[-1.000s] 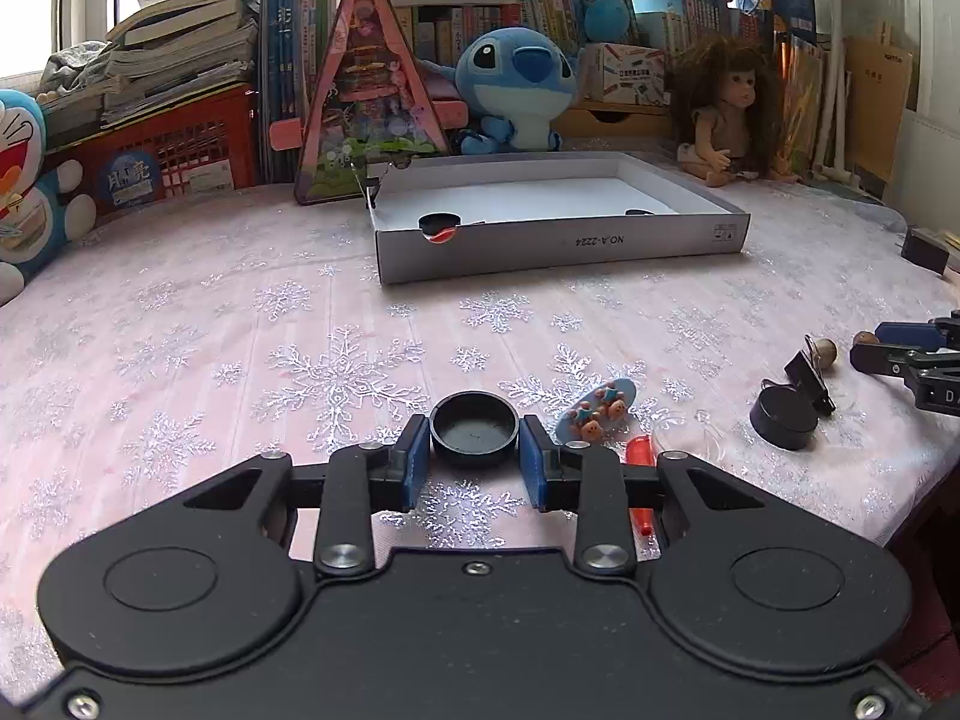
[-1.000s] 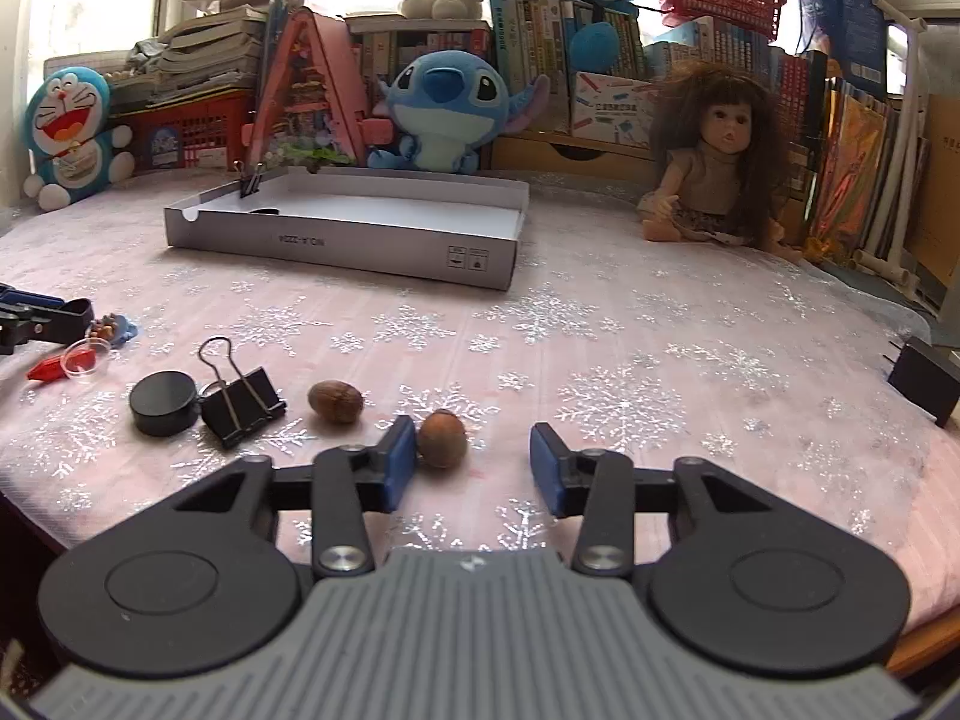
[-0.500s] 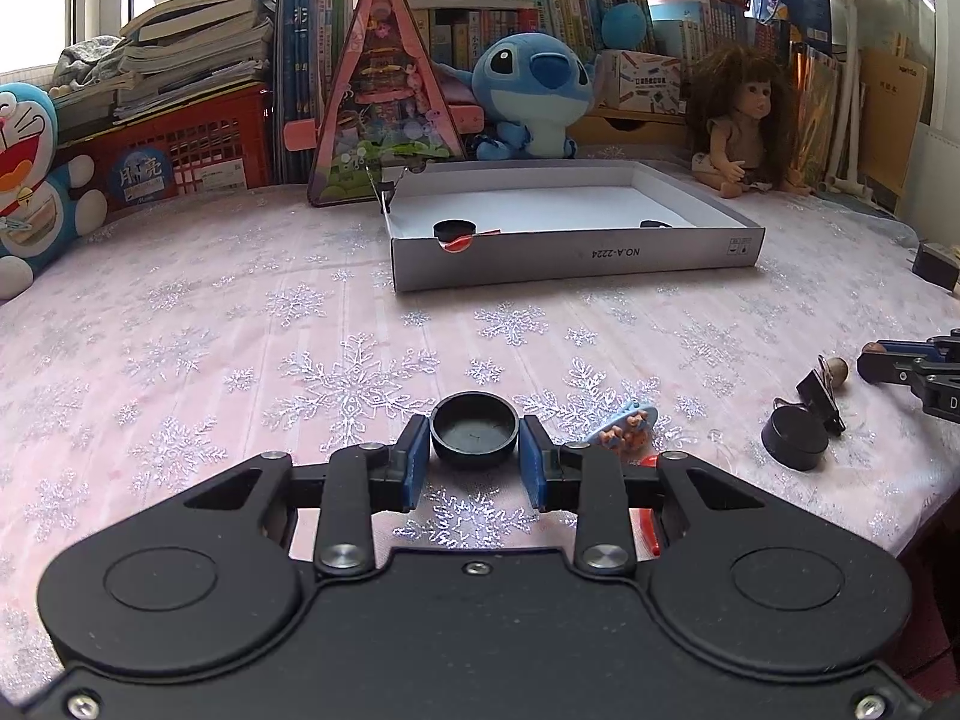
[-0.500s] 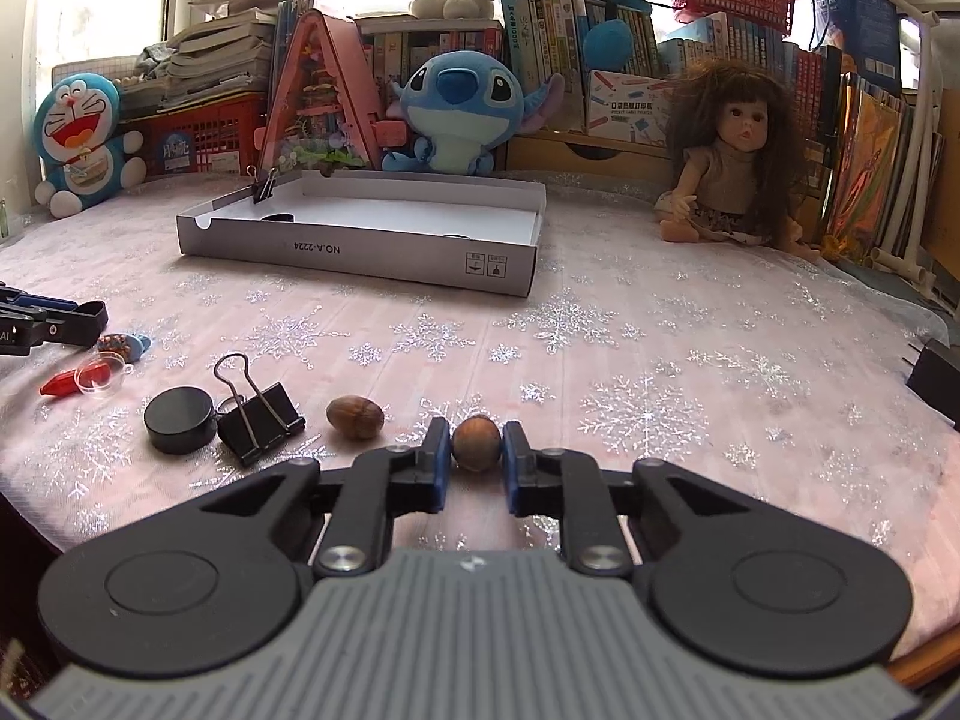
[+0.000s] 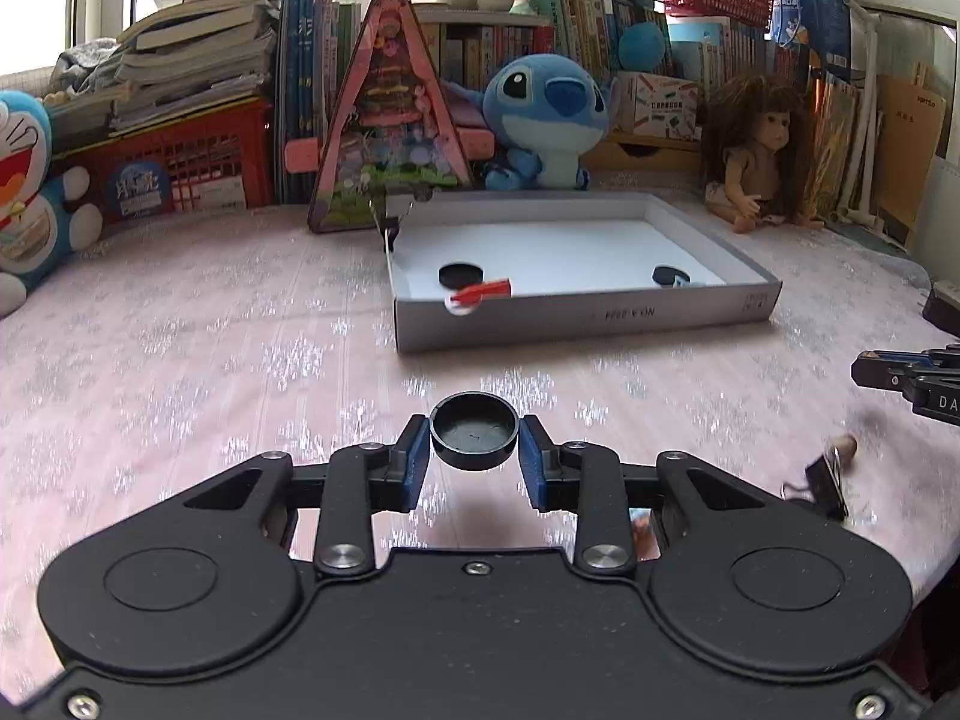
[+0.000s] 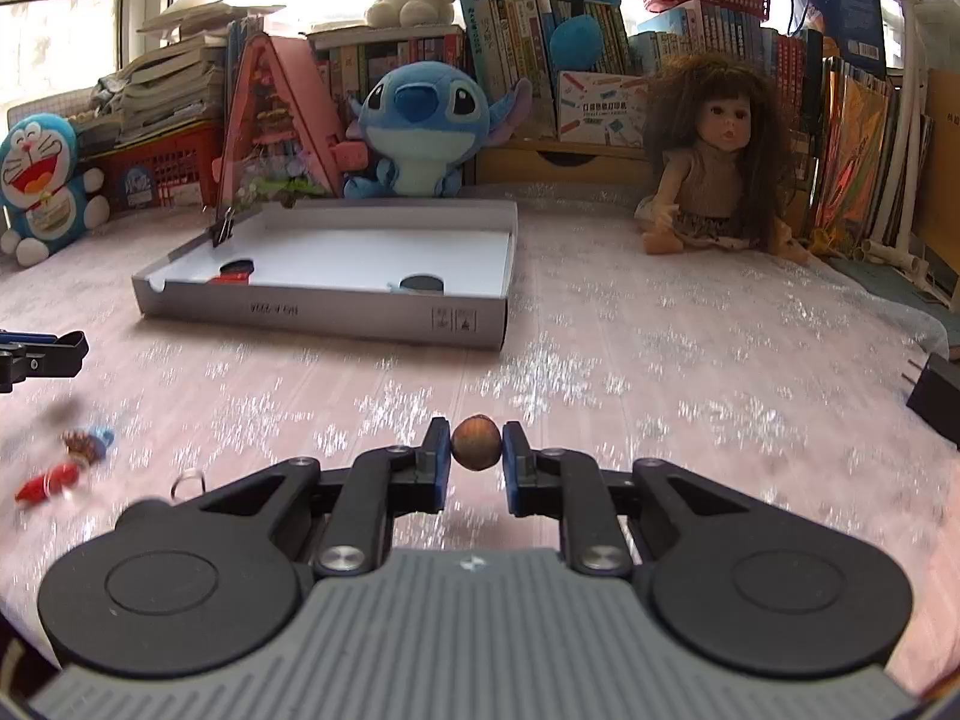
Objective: Organize rigid objects
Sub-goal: 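Carry the black lid and brown nut with both tools over the white tray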
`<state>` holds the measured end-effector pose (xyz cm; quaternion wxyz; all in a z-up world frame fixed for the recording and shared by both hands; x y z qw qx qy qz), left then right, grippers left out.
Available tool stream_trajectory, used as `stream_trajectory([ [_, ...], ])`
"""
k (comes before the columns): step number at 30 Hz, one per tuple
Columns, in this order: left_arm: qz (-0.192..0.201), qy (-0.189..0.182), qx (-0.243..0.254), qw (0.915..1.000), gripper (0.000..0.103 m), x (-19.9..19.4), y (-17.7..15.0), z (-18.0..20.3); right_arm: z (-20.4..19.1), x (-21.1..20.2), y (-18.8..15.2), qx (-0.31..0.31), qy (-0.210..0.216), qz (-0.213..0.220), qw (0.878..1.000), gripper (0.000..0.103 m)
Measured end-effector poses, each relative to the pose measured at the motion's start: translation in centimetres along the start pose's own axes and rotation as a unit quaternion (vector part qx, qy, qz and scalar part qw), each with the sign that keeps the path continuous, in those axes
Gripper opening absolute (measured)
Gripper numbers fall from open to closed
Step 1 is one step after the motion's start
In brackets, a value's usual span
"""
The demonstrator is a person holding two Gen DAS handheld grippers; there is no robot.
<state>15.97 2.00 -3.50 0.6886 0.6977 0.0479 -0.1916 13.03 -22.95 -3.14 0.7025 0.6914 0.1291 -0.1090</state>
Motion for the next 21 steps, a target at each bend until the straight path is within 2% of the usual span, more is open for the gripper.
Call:
stream_trajectory([
  [8,0.003,-0.015,-0.016,0.9998,0.030,3.0,3.6,0.1,0.7,2.9,3.1,0.022,0.003,-0.001,1.000,0.022],
  [21,-0.033,-0.018,-0.044,0.9983,0.030,11.9,8.5,-0.9,0.8,10.9,7.2,0.101,0.019,-0.061,0.993,0.022],
])
Point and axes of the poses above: each gripper's, at about its wrist camera, not at the fingertips, and x roughly the way its jaws point, z to its right, y to its top, the point moved 10 cm from there along x, roughly the way its jaws point, and after that the axes turned 15 degrees about z, right-handed, at the moved point
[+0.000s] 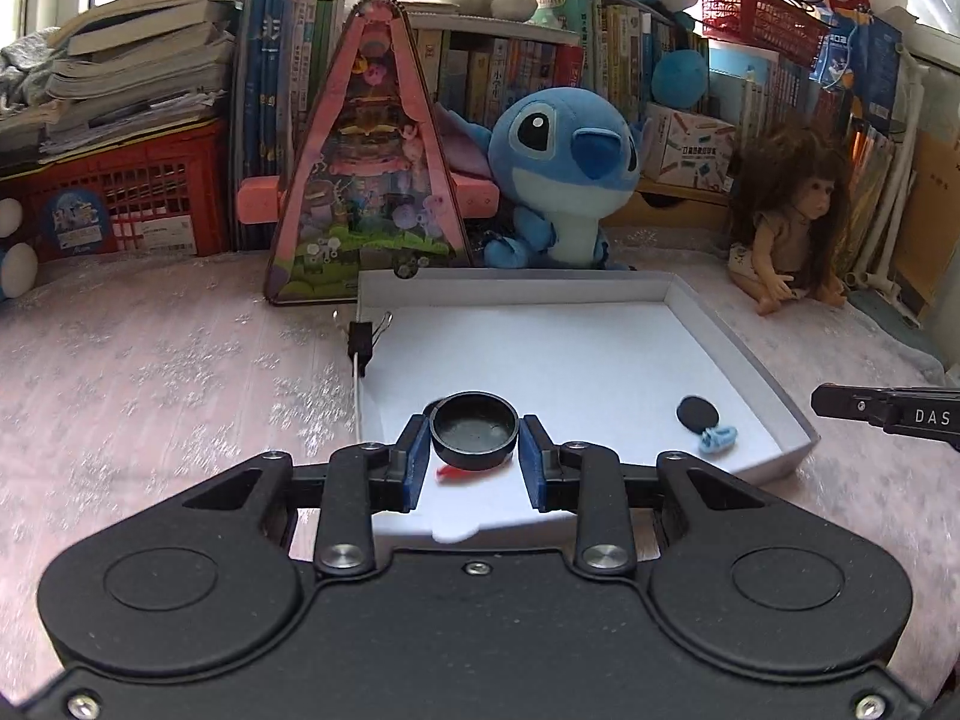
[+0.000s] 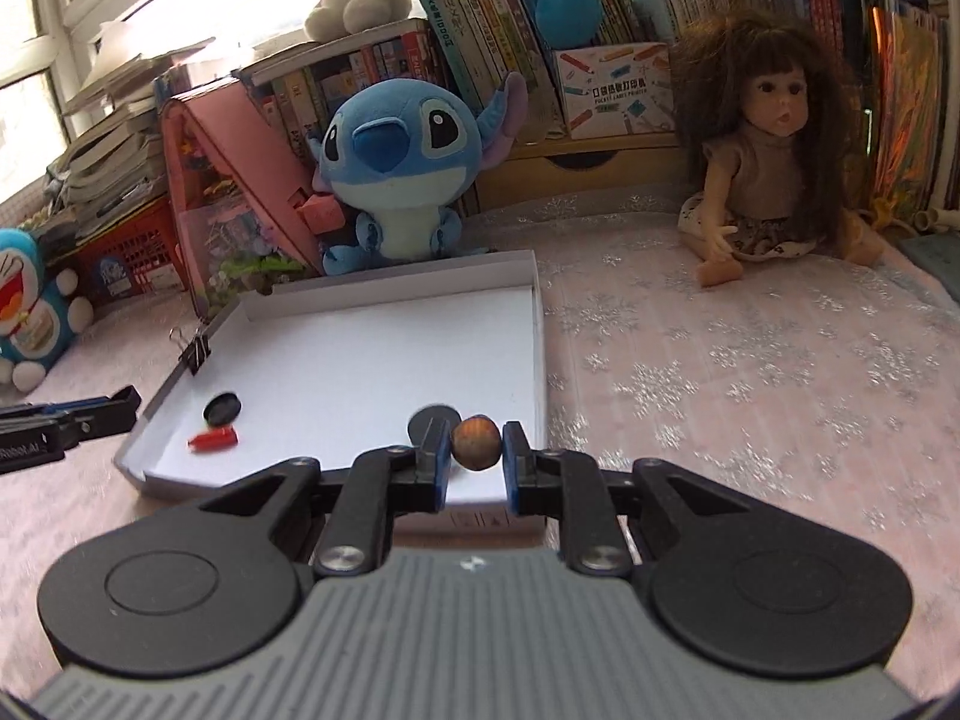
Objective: Organize rigid objects
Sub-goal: 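Carry the black lid and brown nut with both tools over the white tray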
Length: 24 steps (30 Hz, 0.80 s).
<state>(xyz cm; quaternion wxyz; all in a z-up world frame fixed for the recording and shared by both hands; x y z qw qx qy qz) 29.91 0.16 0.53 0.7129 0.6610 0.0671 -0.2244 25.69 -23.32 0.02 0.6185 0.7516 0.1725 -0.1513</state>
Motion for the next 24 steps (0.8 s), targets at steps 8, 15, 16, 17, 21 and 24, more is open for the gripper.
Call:
stream_trajectory([
  [8,-0.028,0.016,-0.004,0.9995,0.030,6.4,0.1,-0.3,-0.2,5.5,0.5,0.022,-0.005,-0.047,0.999,0.022],
  [15,-0.044,0.027,0.009,0.9986,0.030,10.1,-0.4,-0.4,-0.8,9.1,-0.7,0.027,-0.001,-0.089,0.996,0.022],
  [16,-0.044,0.028,0.009,0.9986,0.030,10.5,-0.5,-0.5,-0.9,9.4,-0.7,0.023,0.000,-0.088,0.996,0.022],
  [17,-0.045,0.030,0.007,0.9985,0.030,10.8,-0.5,-0.6,-1.1,9.7,-0.7,0.021,0.001,-0.087,0.996,0.022],
  [21,-0.044,0.034,0.001,0.9985,0.030,12.0,-0.7,-1.0,-1.8,10.6,-0.6,0.026,0.011,-0.084,0.996,0.022],
  [24,-0.050,0.036,-0.002,0.9981,0.030,12.7,-1.1,-1.1,-2.2,11.3,-1.0,0.023,0.009,-0.091,0.996,0.022],
])
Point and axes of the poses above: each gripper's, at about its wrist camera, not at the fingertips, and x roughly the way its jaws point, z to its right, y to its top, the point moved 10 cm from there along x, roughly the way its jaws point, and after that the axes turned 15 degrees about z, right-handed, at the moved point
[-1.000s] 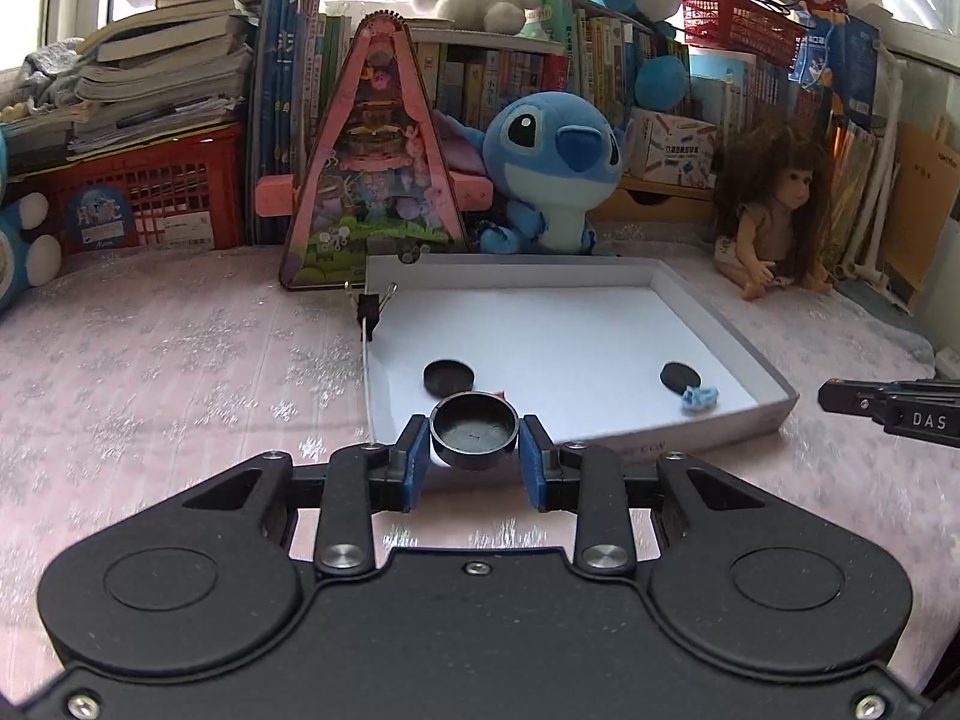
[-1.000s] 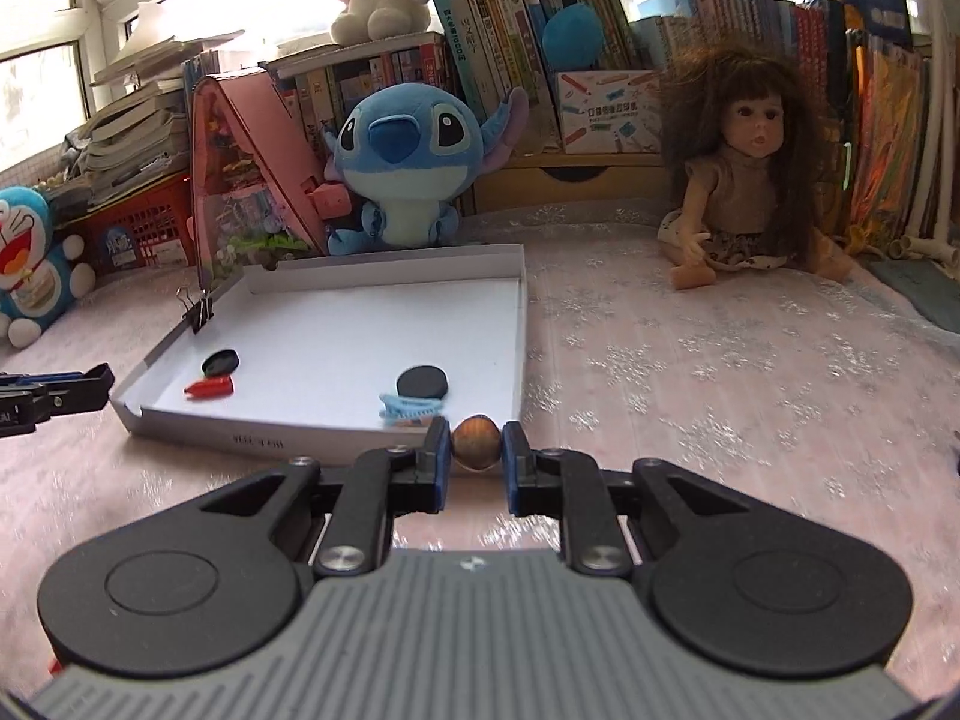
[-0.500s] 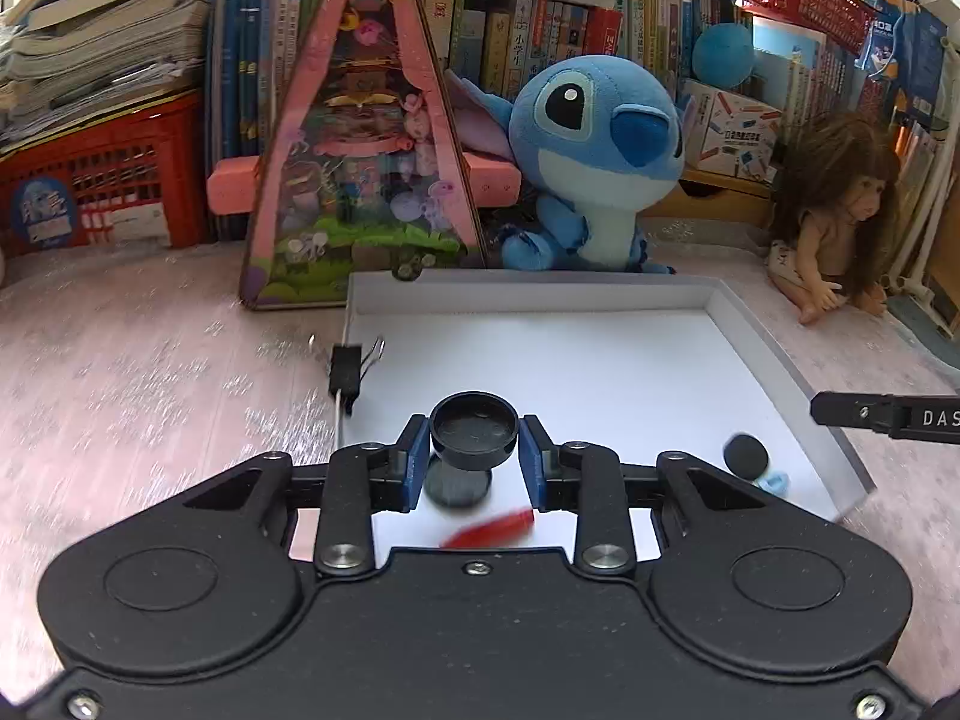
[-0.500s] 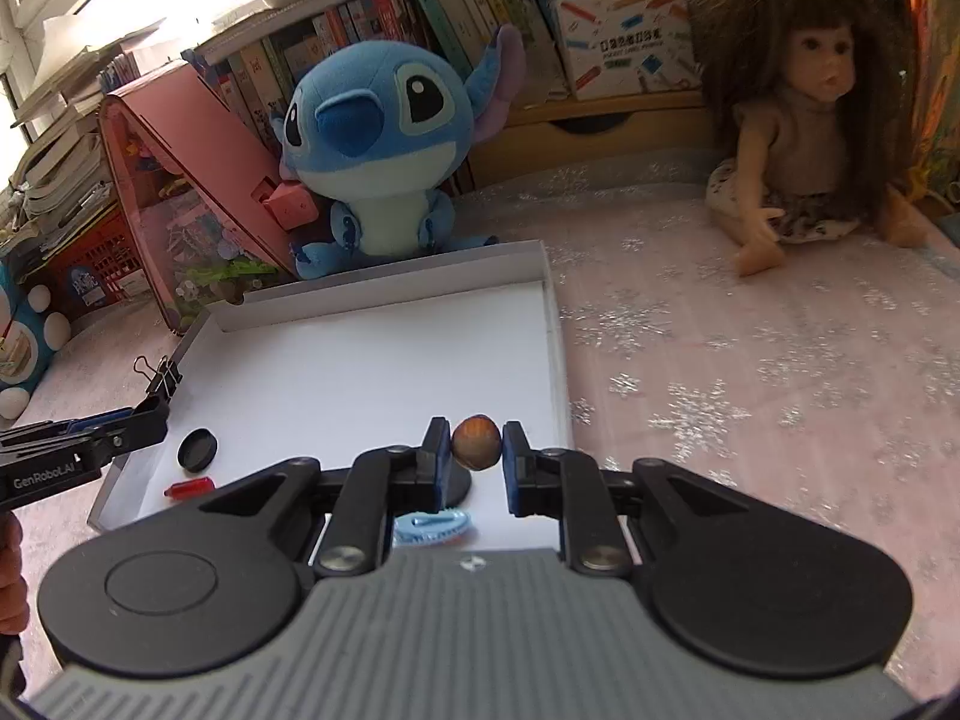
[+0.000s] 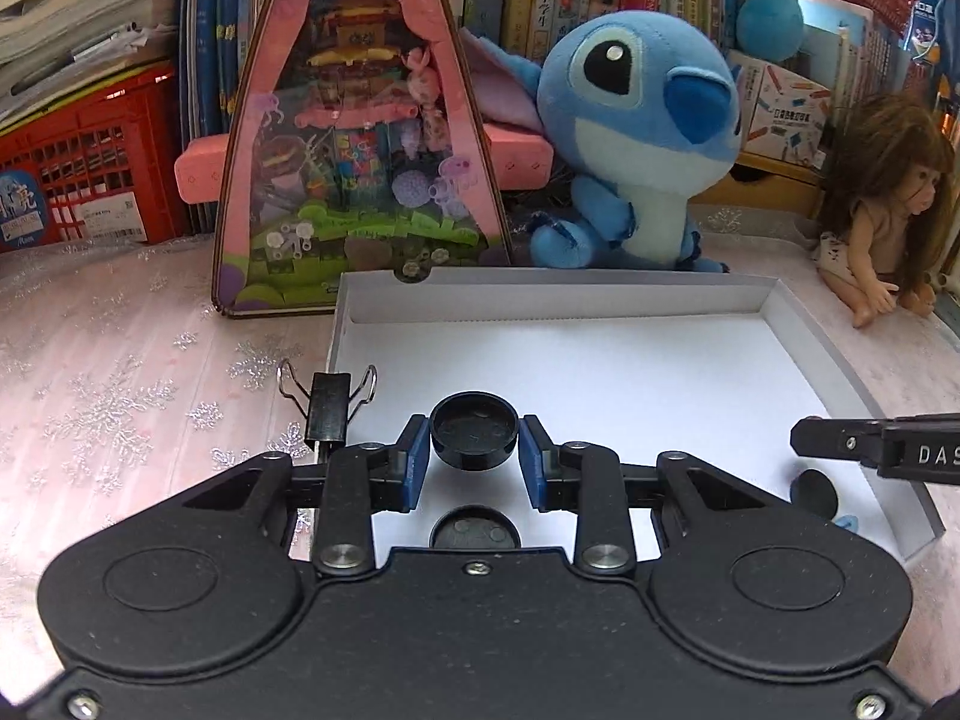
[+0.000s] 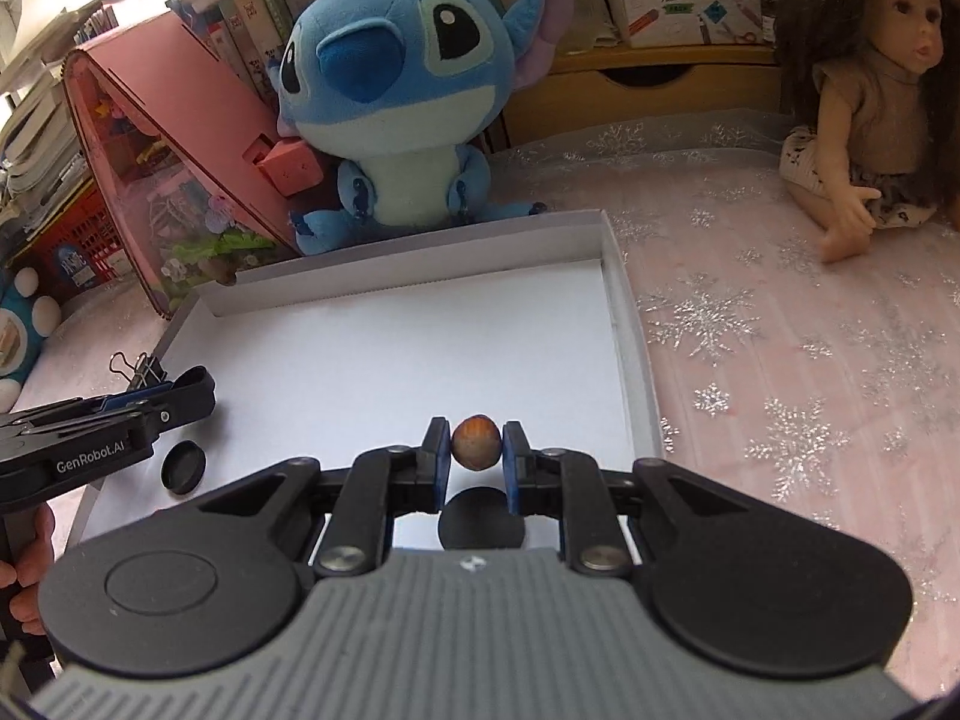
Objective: Organize rigid objects
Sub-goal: 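Carry the black lid and brown nut with both tools over the white tray, then open both tools to release the black lid and brown nut in the tray, then withdraw both tools from the tray toward the objects on the cloth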
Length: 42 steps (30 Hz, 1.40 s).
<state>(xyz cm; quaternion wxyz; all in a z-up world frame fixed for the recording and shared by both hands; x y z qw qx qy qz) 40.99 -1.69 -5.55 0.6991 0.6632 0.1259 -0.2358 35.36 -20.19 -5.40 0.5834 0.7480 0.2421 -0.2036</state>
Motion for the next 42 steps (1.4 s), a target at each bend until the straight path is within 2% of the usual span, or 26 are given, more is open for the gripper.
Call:
stream_trajectory([
  [12,-0.002,0.004,0.016,0.9999,0.030,0.9,-1.0,0.2,0.0,0.8,-0.5,-0.012,-0.002,0.000,1.000,0.022],
  [15,0.004,0.006,0.018,0.9998,0.031,0.5,-0.7,0.3,0.0,0.6,-0.4,-0.011,-0.001,0.006,1.000,0.029],
  [16,0.008,0.003,0.017,0.9998,0.033,0.2,-0.5,0.4,0.1,0.4,-0.4,-0.009,-0.001,0.007,1.000,0.046],
  [18,0.017,-0.010,0.009,0.9998,0.045,-0.5,0.0,0.8,0.1,-0.1,-0.1,-0.004,0.007,0.015,1.000,0.053],
  [19,0.022,-0.013,0.009,0.9996,0.046,-0.9,0.4,0.9,0.1,-0.4,0.2,-0.005,0.008,0.021,1.000,0.055],
  [23,0.037,-0.015,0.023,0.9989,0.052,-2.8,1.1,1.5,0.1,-1.9,0.7,-0.009,0.014,0.038,0.999,0.062],
  [28,0.052,-0.031,0.025,0.9979,0.058,-6.3,0.7,2.3,-0.5,-4.9,0.1,-0.049,0.027,0.064,0.996,0.072],
  [33,0.060,-0.057,0.033,0.9961,0.063,-10.2,-0.9,3.4,-0.9,-8.1,-1.4,-0.076,0.043,0.080,0.993,0.077],
  [42,0.073,-0.072,0.032,0.9942,0.067,-16.5,-5.0,4.0,-1.1,-14.0,-5.4,-0.112,0.057,0.121,0.985,0.083],
])
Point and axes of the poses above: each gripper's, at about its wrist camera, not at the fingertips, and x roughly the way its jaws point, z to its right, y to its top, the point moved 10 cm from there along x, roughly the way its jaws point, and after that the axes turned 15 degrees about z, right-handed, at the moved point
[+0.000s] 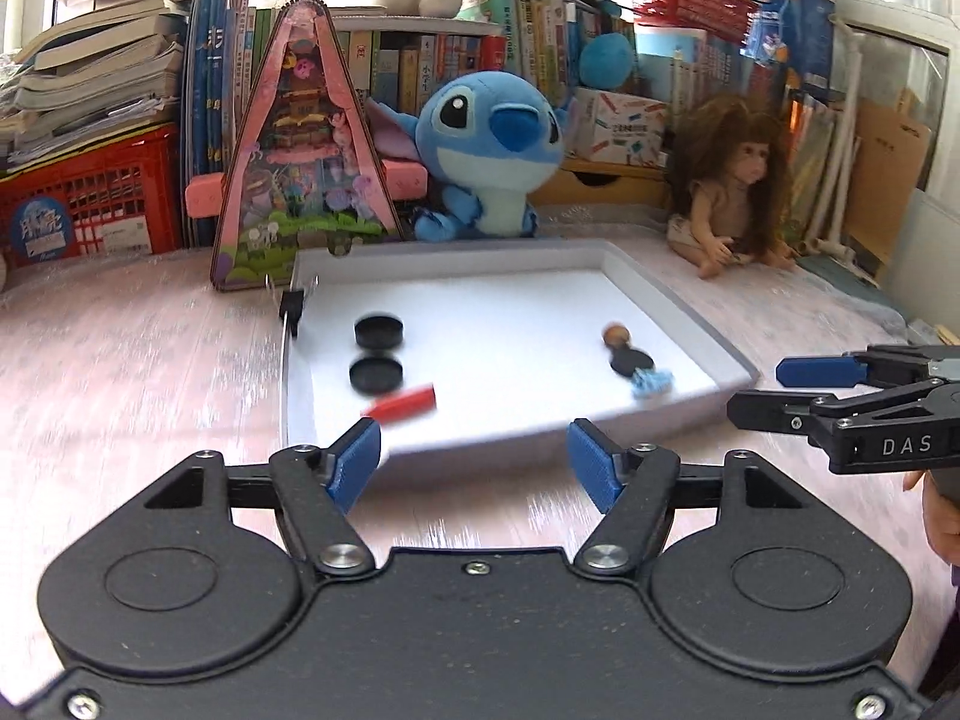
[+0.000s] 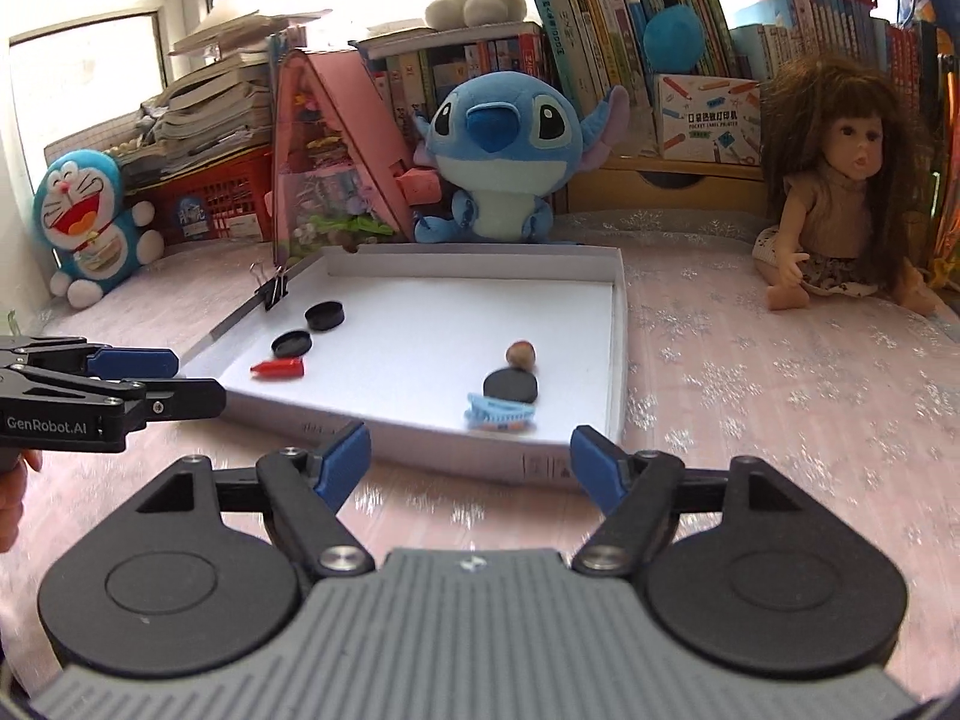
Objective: Organize rigid objects
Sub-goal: 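Withdraw both tools from the tray toward the objects on the cloth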
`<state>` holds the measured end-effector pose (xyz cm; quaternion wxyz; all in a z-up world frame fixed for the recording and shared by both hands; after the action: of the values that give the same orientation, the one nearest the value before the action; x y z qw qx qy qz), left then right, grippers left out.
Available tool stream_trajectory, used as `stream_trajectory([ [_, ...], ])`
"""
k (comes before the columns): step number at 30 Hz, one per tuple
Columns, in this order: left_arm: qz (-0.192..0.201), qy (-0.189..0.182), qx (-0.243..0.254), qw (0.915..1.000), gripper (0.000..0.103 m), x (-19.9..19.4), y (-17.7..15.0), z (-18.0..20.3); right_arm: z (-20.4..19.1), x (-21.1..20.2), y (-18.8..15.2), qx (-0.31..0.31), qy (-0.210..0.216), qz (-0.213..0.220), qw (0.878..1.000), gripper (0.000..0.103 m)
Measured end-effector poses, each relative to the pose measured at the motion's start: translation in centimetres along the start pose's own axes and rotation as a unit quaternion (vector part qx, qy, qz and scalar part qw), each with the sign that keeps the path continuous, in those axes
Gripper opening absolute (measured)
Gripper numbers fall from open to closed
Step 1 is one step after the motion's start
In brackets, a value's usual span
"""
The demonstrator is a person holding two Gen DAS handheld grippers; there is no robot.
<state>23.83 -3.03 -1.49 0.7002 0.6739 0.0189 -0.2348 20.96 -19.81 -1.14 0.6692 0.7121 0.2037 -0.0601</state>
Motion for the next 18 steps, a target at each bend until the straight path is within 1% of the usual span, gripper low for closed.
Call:
stream_trajectory([
  [8,-0.002,-0.002,0.023,0.9997,0.067,-4.3,-3.3,0.8,-0.5,-3.8,-2.4,-0.036,-0.013,0.022,0.999,0.083],
  [12,-0.003,-0.005,0.038,0.9993,0.067,-6.3,-4.8,1.5,-0.8,-5.4,-3.6,-0.039,-0.019,0.028,0.999,0.083],
  [16,-0.007,-0.008,0.047,0.9988,0.059,-8.0,-6.5,1.9,-1.3,-7.0,-4.9,-0.048,-0.026,0.038,0.998,0.083],
  [18,-0.014,-0.009,0.045,0.9989,0.049,-8.7,-7.2,1.8,-1.6,-7.6,-5.6,-0.057,-0.027,0.038,0.997,0.083],
])
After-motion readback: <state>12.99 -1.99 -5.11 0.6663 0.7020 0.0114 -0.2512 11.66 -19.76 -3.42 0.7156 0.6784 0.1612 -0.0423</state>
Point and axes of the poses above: each gripper's, at about its wrist camera, not at the fingertips, and x roughly the way its jaws point, z to its right, y to its top, the point moved 10 cm from there along x, roughly the way its jaws point, and after that the axes turned 15 degrees about z, right-handed, at the moved point
